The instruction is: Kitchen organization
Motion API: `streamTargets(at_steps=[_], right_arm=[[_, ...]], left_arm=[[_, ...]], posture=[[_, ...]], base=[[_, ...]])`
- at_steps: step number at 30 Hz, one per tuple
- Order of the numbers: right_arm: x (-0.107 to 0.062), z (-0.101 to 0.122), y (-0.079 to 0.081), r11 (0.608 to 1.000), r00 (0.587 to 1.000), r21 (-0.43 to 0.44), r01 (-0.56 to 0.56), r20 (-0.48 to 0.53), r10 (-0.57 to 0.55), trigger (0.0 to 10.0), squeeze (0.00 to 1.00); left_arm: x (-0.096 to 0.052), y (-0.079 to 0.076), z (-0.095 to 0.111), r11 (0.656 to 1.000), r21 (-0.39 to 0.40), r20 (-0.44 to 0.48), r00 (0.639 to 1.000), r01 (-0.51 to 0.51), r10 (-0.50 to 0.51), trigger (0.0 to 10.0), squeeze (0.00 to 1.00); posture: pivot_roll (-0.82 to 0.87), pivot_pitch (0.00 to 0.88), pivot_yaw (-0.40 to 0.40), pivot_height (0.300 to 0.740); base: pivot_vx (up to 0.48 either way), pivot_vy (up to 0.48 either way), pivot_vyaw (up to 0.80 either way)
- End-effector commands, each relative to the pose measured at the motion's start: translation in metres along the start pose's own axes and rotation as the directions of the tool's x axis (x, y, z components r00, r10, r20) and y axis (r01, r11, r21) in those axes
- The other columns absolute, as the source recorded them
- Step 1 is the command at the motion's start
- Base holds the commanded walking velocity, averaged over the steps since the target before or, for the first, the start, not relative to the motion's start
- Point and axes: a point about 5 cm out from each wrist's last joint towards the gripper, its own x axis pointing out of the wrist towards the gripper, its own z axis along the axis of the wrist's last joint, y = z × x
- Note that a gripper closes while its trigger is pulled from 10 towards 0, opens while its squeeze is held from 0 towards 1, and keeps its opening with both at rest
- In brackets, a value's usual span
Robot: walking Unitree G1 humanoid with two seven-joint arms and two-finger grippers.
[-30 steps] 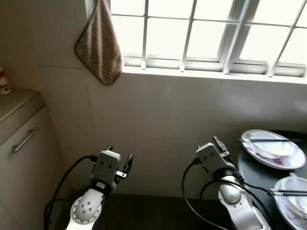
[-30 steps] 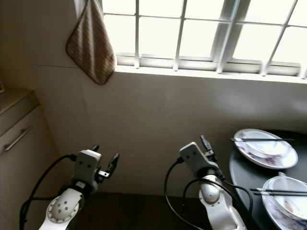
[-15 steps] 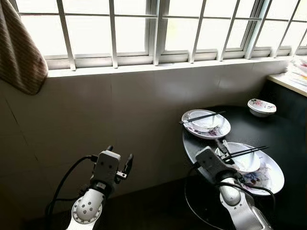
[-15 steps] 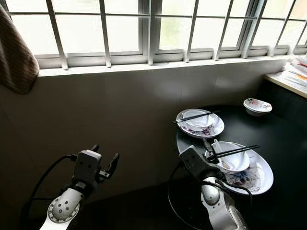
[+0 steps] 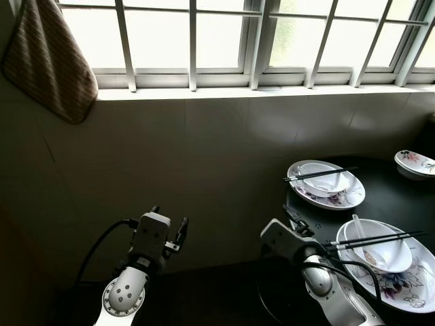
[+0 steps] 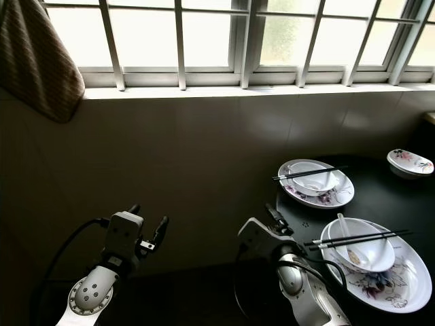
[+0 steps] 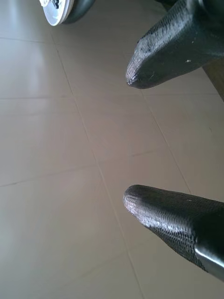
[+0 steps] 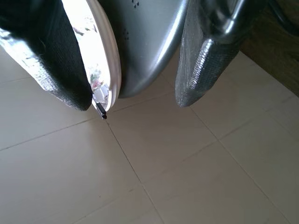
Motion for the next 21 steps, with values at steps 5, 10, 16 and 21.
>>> streamTargets(at_steps=[5, 10, 16, 21], right_arm=[[-0.003, -0.015, 0.004, 0.999, 0.996, -0.039, -0.019, -0.084, 0.015, 10.0, 0.00], [-0.006, -0.028, -0.001, 0.999, 0.979, -0.036, 0.026, -0.201, -0.032, 10.0, 0.00], [-0.016, -0.036, -0.001, 0.996, 0.959, -0.033, 0.079, -0.270, -0.085, 10.0, 0.00], [-0.020, -0.041, -0.001, 0.994, 0.942, -0.024, 0.111, -0.317, -0.112, 10.0, 0.00]], left_arm=[[0.001, -0.006, -0.002, 1.000, 0.002, -0.007, 1.000, 0.019, -0.019, 10.0, 0.00], [0.001, -0.006, -0.003, 1.000, 0.001, -0.008, 1.000, 0.017, -0.017, 10.0, 0.00], [0.001, -0.004, -0.004, 1.000, 0.000, -0.013, 1.000, 0.011, -0.011, 10.0, 0.00], [0.002, -0.006, -0.004, 1.000, -0.004, -0.013, 1.000, 0.015, -0.015, 10.0, 0.00]], posture=[[-0.01, 0.000, -0.032, 0.740], [-0.01, 0.000, -0.032, 0.740], [-0.02, 0.000, -0.039, 0.740], [-0.03, 0.000, -0.038, 0.740]], base=[[0.000, 0.000, 0.00], [0.000, 0.000, 0.00], [0.000, 0.000, 0.00], [0.000, 0.000, 0.00]])
